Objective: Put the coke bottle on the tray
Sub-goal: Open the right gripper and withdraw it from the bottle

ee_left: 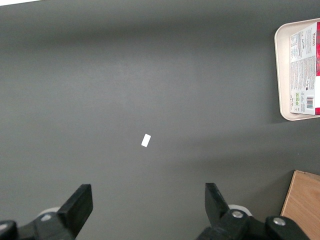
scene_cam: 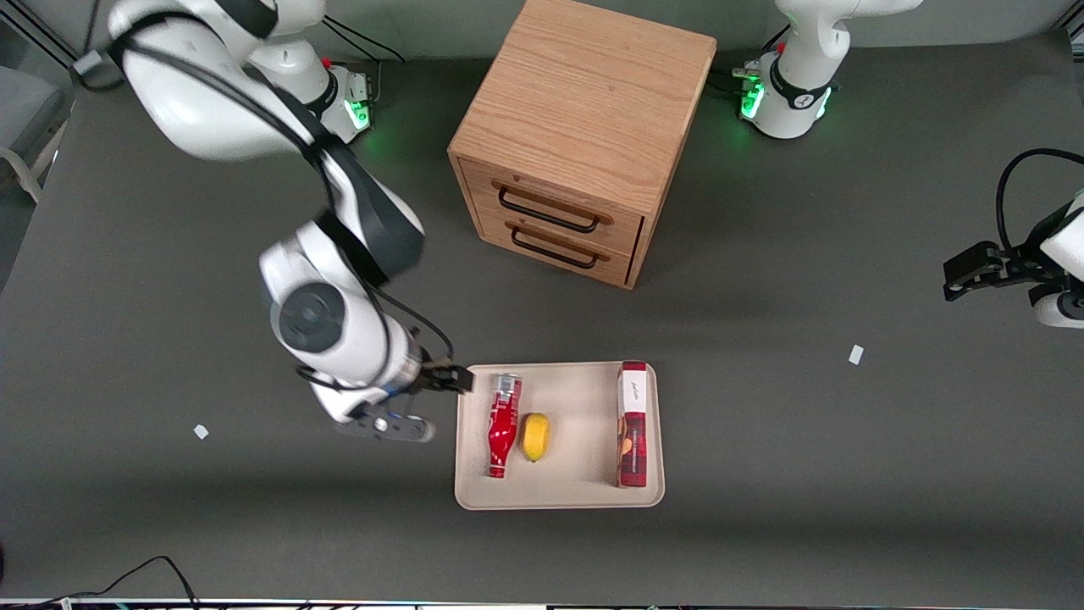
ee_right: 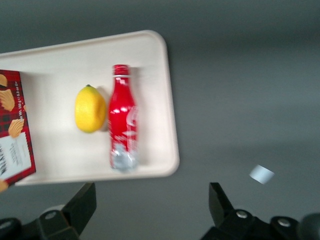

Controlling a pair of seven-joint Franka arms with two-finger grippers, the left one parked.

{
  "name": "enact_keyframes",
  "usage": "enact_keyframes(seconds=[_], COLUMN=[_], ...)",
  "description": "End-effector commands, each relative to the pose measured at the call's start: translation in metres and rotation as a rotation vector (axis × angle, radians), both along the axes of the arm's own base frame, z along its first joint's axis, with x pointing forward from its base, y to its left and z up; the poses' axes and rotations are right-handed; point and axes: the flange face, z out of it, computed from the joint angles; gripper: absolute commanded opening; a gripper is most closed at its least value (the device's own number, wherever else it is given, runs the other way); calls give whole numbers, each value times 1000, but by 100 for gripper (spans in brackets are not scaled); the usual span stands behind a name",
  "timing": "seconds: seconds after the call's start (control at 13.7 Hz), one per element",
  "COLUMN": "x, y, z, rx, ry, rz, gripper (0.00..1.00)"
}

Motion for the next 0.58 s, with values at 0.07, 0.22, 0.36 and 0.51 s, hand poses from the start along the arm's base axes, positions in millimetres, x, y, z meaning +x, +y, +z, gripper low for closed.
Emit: enact_keyframes(seconds=[0.07, 0.22, 0.36, 0.51], x=[-38, -58, -74, -108], y=[-67, -100, -149, -193], z=[107, 151, 193, 217], rx=[-123, -120, -89, -62], ry=[-4, 26, 37, 76], rz=[-101, -155, -183, -203], gripper=[100, 100, 100, 100])
